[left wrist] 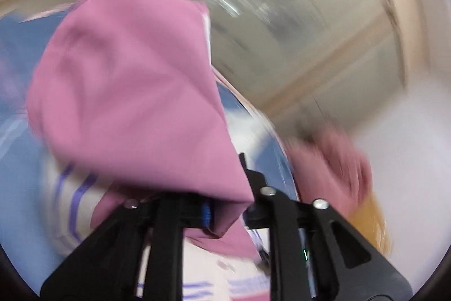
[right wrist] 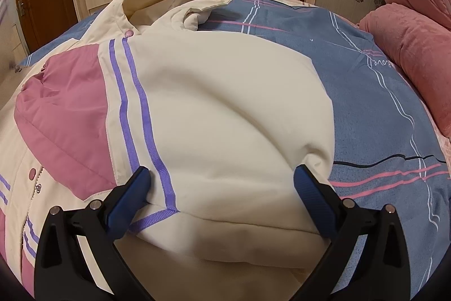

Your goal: Fold large clothes

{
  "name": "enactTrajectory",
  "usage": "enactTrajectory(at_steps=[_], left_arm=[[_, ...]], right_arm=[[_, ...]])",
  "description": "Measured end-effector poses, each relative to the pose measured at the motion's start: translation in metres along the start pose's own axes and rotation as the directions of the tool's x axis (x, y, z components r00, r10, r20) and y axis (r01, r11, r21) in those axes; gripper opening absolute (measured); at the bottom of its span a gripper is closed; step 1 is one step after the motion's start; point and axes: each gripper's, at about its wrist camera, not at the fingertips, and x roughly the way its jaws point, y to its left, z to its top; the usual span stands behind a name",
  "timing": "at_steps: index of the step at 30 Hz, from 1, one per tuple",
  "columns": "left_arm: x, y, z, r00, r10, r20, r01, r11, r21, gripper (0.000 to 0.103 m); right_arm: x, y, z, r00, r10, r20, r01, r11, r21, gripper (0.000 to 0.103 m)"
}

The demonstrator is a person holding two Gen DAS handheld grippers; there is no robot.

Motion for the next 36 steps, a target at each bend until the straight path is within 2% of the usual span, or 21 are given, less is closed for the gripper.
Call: enactTrajectory(at_steps=[2, 4, 5, 7, 8, 9, 11, 13, 15, 17, 20, 22, 23, 24, 26, 27, 28, 30, 31, 34, 36], left_arm=[[0.055, -0.061, -0.031, 0.984, -0.074, -0.165, 0.097, 0.986, 0.138, 0.037], [0.102, -0.104, -0.074, 0.943, -0.107, -0.315, 0.183, 0.958, 0.222, 0.043], [0.130, -0.122, -0.101, 0.917, -0.079, -0.390, 0.194, 0.945, 0.264, 0.044], [0.160, -0.136, -0.143, 0.887, -0.019, -0.461, 0.172, 0.941, 0.292, 0.061], [0.166, -0.138, -0.153, 0.882, -0.016, -0.471, 0.172, 0.941, 0.291, 0.064], [0.174, -0.137, -0.158, 0.880, -0.008, -0.475, 0.165, 0.943, 0.290, 0.074], [0.180, -0.132, -0.163, 0.889, 0.037, -0.457, 0.112, 0.949, 0.294, 0.088], [0.178, -0.117, -0.141, 0.903, 0.057, -0.426, 0.068, 0.960, 0.272, 0.089], [0.162, -0.102, -0.134, 0.921, 0.077, -0.382, 0.016, 0.972, 0.235, 0.092], [0.148, -0.077, -0.118, 0.938, 0.137, -0.319, -0.074, 0.977, 0.202, 0.096], [0.134, -0.038, -0.111, 0.930, 0.219, -0.294, -0.188, 0.974, 0.128, 0.096], [0.120, -0.012, -0.111, 0.925, 0.230, -0.302, -0.218, 0.973, 0.073, 0.096], [0.118, 0.004, -0.111, 0.924, 0.230, -0.306, -0.229, 0.973, 0.039, 0.096], [0.117, 0.013, -0.111, 0.920, 0.243, -0.307, -0.248, 0.969, 0.025, 0.096], [0.117, 0.034, -0.110, 0.904, 0.306, -0.298, -0.320, 0.947, 0.003, 0.095], [0.117, 0.044, -0.109, 0.896, 0.337, -0.289, -0.358, 0.933, -0.021, 0.090], [0.119, 0.051, -0.108, 0.893, 0.351, -0.282, -0.377, 0.925, -0.044, 0.089], [0.123, 0.057, -0.103, 0.887, 0.386, -0.255, -0.413, 0.909, -0.059, 0.089], [0.129, 0.054, -0.101, 0.873, 0.425, -0.239, -0.445, 0.895, -0.033, 0.089], [0.146, 0.040, -0.101, 0.815, 0.550, -0.179, -0.541, 0.835, 0.102, 0.092], [0.161, 0.032, -0.105, 0.772, 0.622, -0.128, -0.595, 0.779, 0.198, 0.101]], right_arm=[[-0.001, -0.002, 0.000, 1.000, 0.012, 0.001, -0.012, 1.000, 0.010, 0.102], [-0.005, -0.008, 0.002, 0.999, 0.039, 0.006, -0.039, 0.998, 0.039, 0.102], [-0.007, -0.010, 0.002, 0.999, 0.047, 0.009, -0.047, 0.998, 0.051, 0.102], [-0.016, -0.021, 0.003, 0.998, 0.057, 0.025, -0.060, 0.992, 0.109, 0.102], [-0.022, -0.028, 0.002, 0.998, 0.043, 0.041, -0.049, 0.988, 0.147, 0.102], [-0.026, -0.032, 0.002, 0.999, -0.001, 0.041, -0.005, 0.987, 0.159, 0.102], [-0.033, -0.039, 0.000, 0.997, -0.056, 0.056, 0.046, 0.985, 0.165, 0.102], [-0.042, -0.053, -0.001, 0.996, -0.029, 0.087, 0.010, 0.975, 0.222, 0.102], [-0.055, -0.070, -0.004, 0.990, -0.066, 0.124, 0.027, 0.956, 0.293, 0.102], [-0.068, -0.095, -0.009, 0.985, -0.051, 0.167, -0.018, 0.922, 0.388, 0.102], [-0.074, -0.140, -0.021, 0.951, 0.144, 0.272, -0.278, 0.785, 0.553, 0.102], [-0.063, -0.150, -0.020, 0.905, 0.328, 0.270, -0.425, 0.693, 0.583, 0.102], [-0.061, -0.146, -0.016, 0.887, 0.375, 0.268, -0.460, 0.682, 0.569, 0.102], [-0.063, -0.141, -0.011, 0.883, 0.383, 0.271, -0.469, 0.695, 0.545, 0.102], [-0.071, -0.118, 0.000, 0.866, 0.412, 0.282, -0.499, 0.740, 0.452, 0.102], [-0.073, -0.101, 0.006, 0.856, 0.440, 0.272, -0.516, 0.762, 0.391, 0.102], [-0.073, -0.083, 0.011, 0.859, 0.455, 0.236, -0.511, 0.788, 0.343, 0.102], [-0.065, -0.057, 0.013, 0.886, 0.437, 0.154, -0.464, 0.837, 0.290, 0.097], [-0.057, -0.044, 0.013, 0.891, 0.440, 0.113, -0.454, 0.848, 0.274, 0.094], [-0.033, -0.022, 0.009, 0.873, 0.488, 0.025, -0.474, 0.834, 0.283, 0.074], [-0.025, -0.013, 0.008, 0.874, 0.485, 0.019, -0.471, 0.838, 0.277, 0.046]])
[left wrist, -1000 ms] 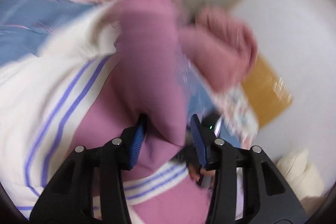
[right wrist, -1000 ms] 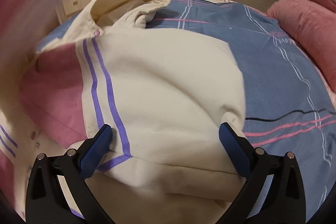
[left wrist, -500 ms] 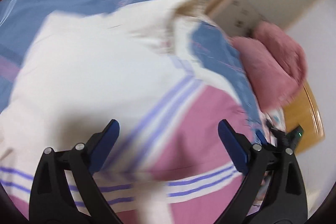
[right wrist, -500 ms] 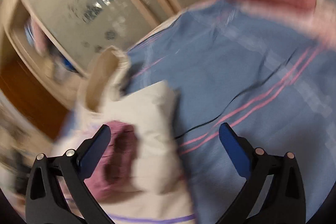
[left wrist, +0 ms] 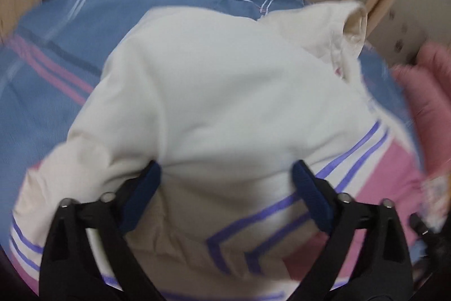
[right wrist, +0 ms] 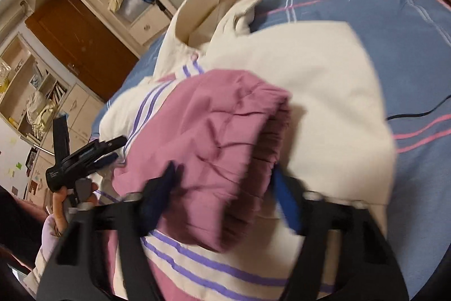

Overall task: Fold large clothes
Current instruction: 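Fold the held sleeve across the jacket front with the left tool, lay it down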

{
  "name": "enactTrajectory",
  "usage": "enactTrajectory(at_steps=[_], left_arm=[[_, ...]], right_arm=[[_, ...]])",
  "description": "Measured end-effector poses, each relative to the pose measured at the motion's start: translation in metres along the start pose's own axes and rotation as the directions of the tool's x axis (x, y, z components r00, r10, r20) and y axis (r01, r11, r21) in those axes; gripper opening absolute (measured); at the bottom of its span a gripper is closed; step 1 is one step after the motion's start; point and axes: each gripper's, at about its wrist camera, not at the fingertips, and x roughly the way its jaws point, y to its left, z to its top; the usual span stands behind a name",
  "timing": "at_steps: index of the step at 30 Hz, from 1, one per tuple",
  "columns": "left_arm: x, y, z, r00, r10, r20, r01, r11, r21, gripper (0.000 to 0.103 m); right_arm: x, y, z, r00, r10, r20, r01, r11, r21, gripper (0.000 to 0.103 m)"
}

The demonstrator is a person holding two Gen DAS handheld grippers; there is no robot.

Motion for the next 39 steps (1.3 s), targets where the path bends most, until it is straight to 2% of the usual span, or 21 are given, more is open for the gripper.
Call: enactTrajectory(at_steps=[3, 7, 8, 10, 12, 13, 14, 15, 18, 20, 22, 24, 27, 31, 32, 34, 35, 36, 37, 38, 39], left_arm=[[0.000, -0.013, 0.001, 0.996, 0.080, 0.045, -0.081, 0.996, 0.028, 0.101], [-0.008, -0.018, 0.016, 0.986, 0.121, 0.117, -0.129, 0.990, 0.065, 0.101], [-0.010, -0.015, 0.022, 0.980, 0.156, 0.125, -0.164, 0.985, 0.060, 0.101], [-0.018, 0.000, 0.027, 0.986, 0.138, 0.091, -0.138, 0.990, -0.010, 0.101], [-0.035, 0.010, 0.022, 0.999, 0.000, 0.045, 0.003, 0.998, -0.069, 0.101], [-0.042, 0.010, 0.017, 0.998, -0.060, 0.026, 0.061, 0.996, -0.070, 0.101], [-0.052, 0.012, 0.011, 0.995, -0.100, 0.006, 0.100, 0.993, -0.065, 0.101], [-0.059, 0.015, 0.006, 0.994, -0.108, 0.000, 0.108, 0.992, -0.065, 0.101], [-0.079, 0.043, -0.006, 0.993, -0.121, -0.007, 0.119, 0.984, -0.130, 0.101], [-0.079, 0.072, -0.014, 0.979, -0.201, -0.031, 0.188, 0.952, -0.240, 0.101], [-0.066, 0.098, -0.020, 0.953, -0.298, -0.056, 0.260, 0.899, -0.351, 0.101], [-0.052, 0.112, -0.026, 0.940, -0.332, -0.082, 0.271, 0.870, -0.413, 0.101], [-0.042, 0.107, -0.022, 0.934, -0.348, -0.082, 0.288, 0.868, -0.404, 0.101], [-0.023, 0.090, -0.002, 0.897, -0.440, -0.055, 0.381, 0.828, -0.411, 0.101], [-0.014, 0.087, 0.006, 0.902, -0.429, -0.046, 0.374, 0.831, -0.412, 0.101], [-0.013, 0.093, 0.014, 0.936, -0.351, 0.026, 0.326, 0.835, -0.444, 0.093], [-0.020, 0.107, 0.016, 0.938, -0.322, 0.125, 0.342, 0.810, -0.476, 0.092], [-0.025, 0.122, 0.015, 0.925, -0.325, 0.198, 0.381, 0.772, -0.508, 0.091], [-0.024, 0.140, 0.011, 0.910, -0.339, 0.239, 0.414, 0.713, -0.565, 0.088], [-0.019, 0.147, 0.007, 0.901, -0.362, 0.238, 0.430, 0.682, -0.591, 0.084], [-0.017, 0.151, 0.004, 0.901, -0.374, 0.222, 0.428, 0.676, -0.600, 0.072]], right_arm=[[-0.004, 0.006, 0.005, 0.993, -0.039, 0.110, 0.040, 0.999, -0.013, 0.029], [-0.023, 0.012, 0.020, 0.950, -0.096, 0.297, 0.113, 0.993, -0.040, 0.027], [-0.017, 0.013, 0.022, 0.948, -0.126, 0.292, 0.145, 0.988, -0.045, 0.027], [0.003, 0.008, 0.020, 0.955, -0.197, 0.224, 0.211, 0.977, -0.039, 0.029], [0.015, 0.001, 0.019, 0.958, -0.236, 0.166, 0.243, 0.970, -0.026, 0.044], [0.016, -0.002, 0.020, 0.964, -0.219, 0.152, 0.225, 0.974, -0.021, 0.050], [0.019, -0.002, 0.022, 0.971, -0.192, 0.142, 0.197, 0.980, -0.018, 0.063], [0.019, -0.002, 0.021, 0.977, -0.162, 0.139, 0.166, 0.986, -0.017, 0.076], [0.016, 0.009, 0.014, 0.975, -0.163, 0.151, 0.172, 0.984, -0.052, 0.092], [0.013, 0.017, 0.007, 0.975, -0.168, 0.149, 0.181, 0.980, -0.079, 0.093], [0.010, 0.021, 0.002, 0.974, -0.177, 0.141, 0.190, 0.978, -0.085, 0.095], [0.008, 0.021, -0.002, 0.974, -0.175, 0.141, 0.188, 0.979, -0.085, 0.095], [0.009, 0.017, 0.002, 0.978, -0.160, 0.137, 0.170, 0.983, -0.065, 0.095], [0.010, 0.014, 0.002, 0.978, -0.165, 0.126, 0.173, 0.983, -0.054, 0.096], [0.011, 0.015, 0.002, 0.978, -0.168, 0.127, 0.177, 0.982, -0.061, 0.095], [0.012, 0.017, 0.002, 0.976, -0.176, 0.131, 0.186, 0.980, -0.074, 0.096], [0.013, 0.018, 0.002, 0.975, -0.181, 0.129, 0.192, 0.978, -0.077, 0.096], [0.015, 0.018, 0.002, 0.974, -0.185, 0.127, 0.196, 0.978, -0.078, 0.096], [0.016, 0.018, 0.003, 0.974, -0.187, 0.125, 0.198, 0.977, -0.079, 0.096], [0.018, 0.018, 0.003, 0.974, -0.190, 0.122, 0.201, 0.976, -0.083, 0.096], [0.018, 0.019, 0.003, 0.974, -0.193, 0.122, 0.205, 0.975, -0.087, 0.097]])
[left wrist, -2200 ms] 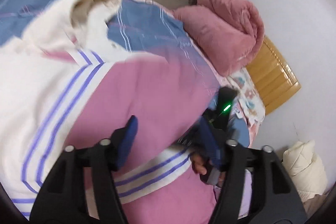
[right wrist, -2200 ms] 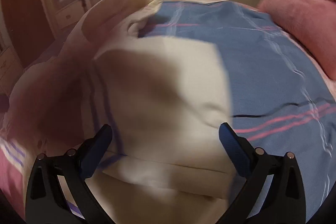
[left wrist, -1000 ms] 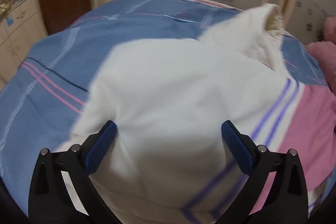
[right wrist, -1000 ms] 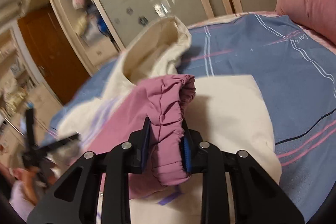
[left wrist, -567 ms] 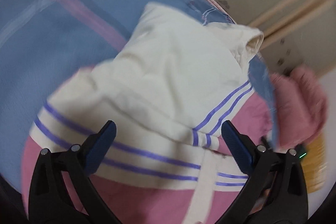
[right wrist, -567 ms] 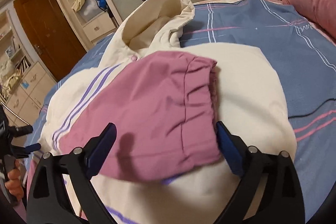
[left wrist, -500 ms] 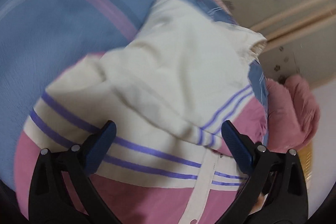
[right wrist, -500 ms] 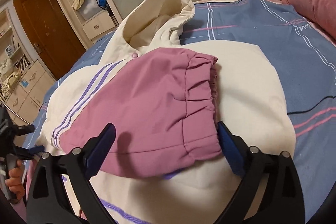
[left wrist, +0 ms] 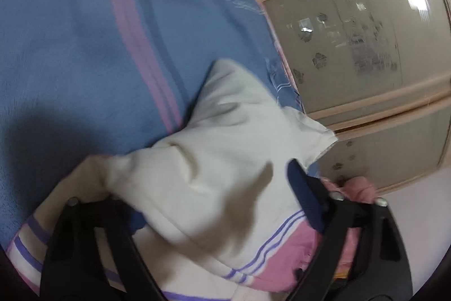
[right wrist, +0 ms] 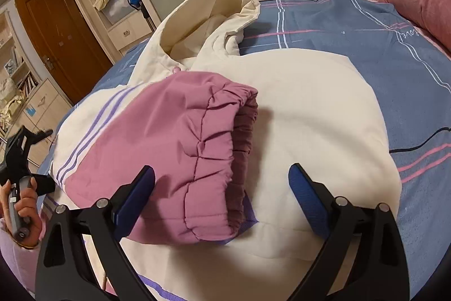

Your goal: Fold large clothes

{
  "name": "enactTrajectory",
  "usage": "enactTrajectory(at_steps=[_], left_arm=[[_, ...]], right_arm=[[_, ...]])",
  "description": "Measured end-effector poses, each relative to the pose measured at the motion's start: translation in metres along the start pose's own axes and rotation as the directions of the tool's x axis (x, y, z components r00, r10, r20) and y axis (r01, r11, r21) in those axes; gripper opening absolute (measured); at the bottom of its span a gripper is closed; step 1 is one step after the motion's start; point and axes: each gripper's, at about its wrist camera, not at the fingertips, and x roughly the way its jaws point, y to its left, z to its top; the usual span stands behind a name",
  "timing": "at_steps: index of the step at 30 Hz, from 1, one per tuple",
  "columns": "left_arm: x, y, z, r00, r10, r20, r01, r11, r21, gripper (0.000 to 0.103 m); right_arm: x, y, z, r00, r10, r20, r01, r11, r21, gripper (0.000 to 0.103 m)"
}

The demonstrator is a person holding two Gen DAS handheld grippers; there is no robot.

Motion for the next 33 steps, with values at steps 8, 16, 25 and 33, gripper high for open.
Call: enactTrajectory(at_steps=[8, 16, 25, 33], left_arm=[[-0.076, -0.042, -0.031, 0.975, 0.082, 0.209, -0.111, 0.985, 0.130, 0.099], [-0.009, -0.149, -0.062, 0.995, 0.091, 0.038, -0.096, 0.821, 0.563, 0.086], [0.036, -0.036, 0.003, 0.972, 0.220, -0.085, -0.189, 0.942, 0.278, 0.003], [0.026, -0.142, -0.042, 0.974, 0.194, 0.114, -0.224, 0.784, 0.579, 0.101]], right_arm=[[-0.002, -0.004, -0.001, 1.000, -0.001, 0.010, 0.001, 1.000, 0.013, 0.097], [0.002, 0.002, -0.003, 1.000, -0.030, 0.004, 0.030, 0.999, -0.019, 0.099], [0.005, 0.004, -0.002, 0.999, -0.038, -0.007, 0.038, 0.999, -0.029, 0.101], [0.010, 0.007, -0.003, 0.998, -0.061, -0.010, 0.061, 0.997, -0.044, 0.102]])
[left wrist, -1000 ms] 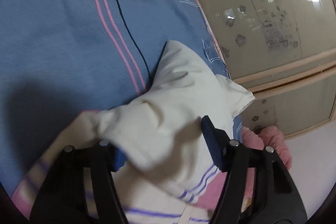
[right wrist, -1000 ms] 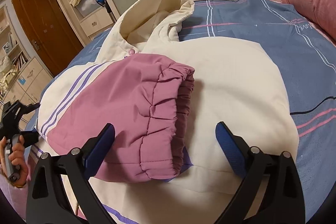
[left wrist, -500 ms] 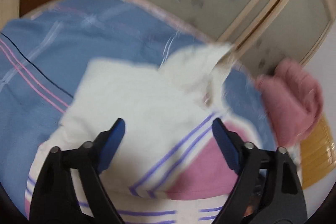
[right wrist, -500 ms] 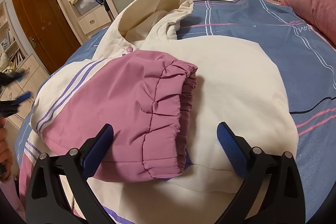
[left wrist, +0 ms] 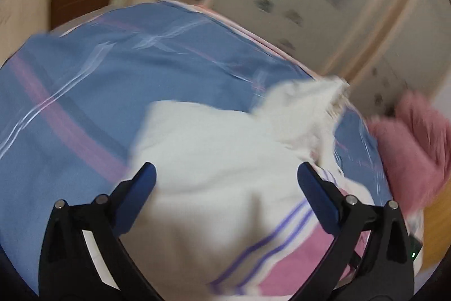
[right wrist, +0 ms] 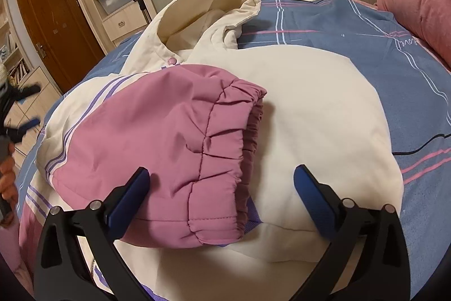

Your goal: Fold large clothes

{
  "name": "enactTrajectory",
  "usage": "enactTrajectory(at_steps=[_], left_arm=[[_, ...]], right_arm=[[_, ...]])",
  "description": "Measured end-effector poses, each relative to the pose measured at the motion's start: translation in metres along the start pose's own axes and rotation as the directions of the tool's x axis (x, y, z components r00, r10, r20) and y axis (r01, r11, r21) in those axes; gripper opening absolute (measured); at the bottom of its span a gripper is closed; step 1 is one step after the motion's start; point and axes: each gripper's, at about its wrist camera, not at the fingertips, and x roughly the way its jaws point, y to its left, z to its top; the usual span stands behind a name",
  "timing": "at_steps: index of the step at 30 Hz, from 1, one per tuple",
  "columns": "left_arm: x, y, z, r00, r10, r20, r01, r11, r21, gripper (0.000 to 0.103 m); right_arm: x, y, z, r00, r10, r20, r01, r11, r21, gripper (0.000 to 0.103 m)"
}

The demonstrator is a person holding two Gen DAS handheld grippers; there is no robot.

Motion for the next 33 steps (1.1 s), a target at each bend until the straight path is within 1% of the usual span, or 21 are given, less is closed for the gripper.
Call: enactTrajectory(at_steps=[2, 3, 4, 5, 6, 7, 8, 10, 13, 14, 15, 16, 18, 20, 21, 22, 25, 26, 28, 30, 33], left_arm=[[0.025, -0.015, 0.003, 0.998, -0.014, -0.055, 0.016, 0.999, 0.034, 0.101], [0.039, -0.018, 0.003, 0.996, 0.017, -0.090, -0.013, 0.999, 0.046, 0.101], [0.064, -0.015, 0.003, 0.984, 0.094, -0.153, -0.086, 0.995, 0.057, 0.101], [0.081, -0.016, 0.003, 0.972, 0.135, -0.191, -0.125, 0.990, 0.063, 0.101], [0.096, -0.008, -0.001, 0.964, 0.153, -0.215, -0.142, 0.988, 0.068, 0.101], [0.104, 0.000, -0.005, 0.964, 0.159, -0.211, -0.146, 0.986, 0.079, 0.101], [0.103, 0.005, -0.008, 0.971, 0.167, -0.170, -0.150, 0.983, 0.109, 0.101], [0.095, 0.005, -0.012, 0.974, 0.187, -0.131, -0.168, 0.975, 0.145, 0.101], [0.065, 0.008, -0.023, 0.968, 0.243, -0.069, -0.227, 0.956, 0.187, 0.096], [0.043, -0.001, -0.028, 0.962, 0.273, -0.014, -0.264, 0.941, 0.212, 0.096], [0.026, -0.006, -0.034, 0.962, 0.271, 0.031, -0.270, 0.930, 0.248, 0.096], [0.012, -0.018, -0.037, 0.965, 0.253, 0.072, -0.263, 0.917, 0.300, 0.099], [-0.003, -0.055, -0.042, 0.958, 0.249, 0.144, -0.287, 0.848, 0.446, 0.101], [0.000, -0.073, -0.042, 0.953, 0.261, 0.155, -0.303, 0.809, 0.503, 0.101], [0.005, -0.077, -0.041, 0.955, 0.261, 0.143, -0.297, 0.805, 0.514, 0.101], [0.011, -0.078, -0.039, 0.958, 0.259, 0.122, -0.284, 0.809, 0.514, 0.101], [0.047, -0.065, -0.036, 0.966, 0.258, 0.009, -0.235, 0.866, 0.442, 0.101], [0.064, -0.052, -0.037, 0.963, 0.264, -0.056, -0.223, 0.894, 0.389, 0.101], [0.095, -0.016, -0.041, 0.962, 0.200, -0.187, -0.150, 0.957, 0.249, 0.101], [0.099, -0.011, -0.040, 0.966, 0.191, -0.172, -0.149, 0.961, 0.232, 0.101], [0.082, -0.028, -0.040, 0.952, 0.267, -0.146, -0.229, 0.945, 0.235, 0.101]], right_arm=[[0.001, 0.000, 0.001, 1.000, 0.000, -0.001, 0.000, 1.000, 0.000, 0.102], [0.002, 0.000, 0.001, 1.000, -0.001, -0.003, 0.001, 1.000, -0.001, 0.102], [0.002, 0.000, 0.001, 1.000, -0.001, -0.005, 0.001, 1.000, -0.003, 0.102], [0.002, 0.000, 0.001, 1.000, 0.001, -0.004, -0.001, 1.000, -0.006, 0.102], [0.003, 0.001, 0.001, 1.000, 0.004, -0.002, -0.004, 1.000, -0.007, 0.102], [0.003, 0.001, 0.001, 1.000, 0.009, -0.001, -0.009, 1.000, -0.008, 0.102], [0.003, 0.002, 0.001, 1.000, 0.014, -0.002, -0.014, 1.000, -0.011, 0.102], [0.004, 0.001, 0.002, 1.000, 0.006, -0.007, -0.006, 1.000, -0.017, 0.102], [0.005, 0.001, 0.002, 1.000, -0.005, -0.013, 0.004, 1.000, -0.021, 0.102], [0.006, 0.001, 0.002, 1.000, -0.006, -0.013, 0.006, 1.000, -0.019, 0.102], [0.006, 0.000, 0.002, 1.000, -0.007, -0.014, 0.006, 1.000, -0.018, 0.102], [0.006, 0.000, 0.002, 1.000, -0.007, -0.014, 0.007, 1.000, -0.018, 0.102], [0.007, 0.001, 0.001, 1.000, -0.010, -0.013, 0.010, 1.000, -0.019, 0.102], [0.006, 0.001, 0.000, 1.000, -0.012, -0.011, 0.012, 1.000, -0.021, 0.102], [0.006, 0.001, 0.000, 1.000, -0.011, -0.011, 0.011, 1.000, -0.021, 0.102], [0.006, 0.001, 0.000, 1.000, -0.011, -0.011, 0.011, 1.000, -0.021, 0.102], [0.006, 0.001, 0.000, 1.000, -0.012, -0.012, 0.011, 1.000, -0.021, 0.102], [0.006, 0.002, 0.001, 1.000, -0.011, -0.012, 0.011, 1.000, -0.021, 0.102], [0.006, 0.001, 0.000, 1.000, -0.005, -0.010, 0.005, 1.000, -0.022, 0.102], [0.007, 0.002, 0.001, 1.000, 0.003, -0.011, -0.003, 1.000, -0.023, 0.102], [0.007, 0.001, 0.001, 1.000, -0.007, -0.015, 0.007, 1.000, -0.023, 0.102]])
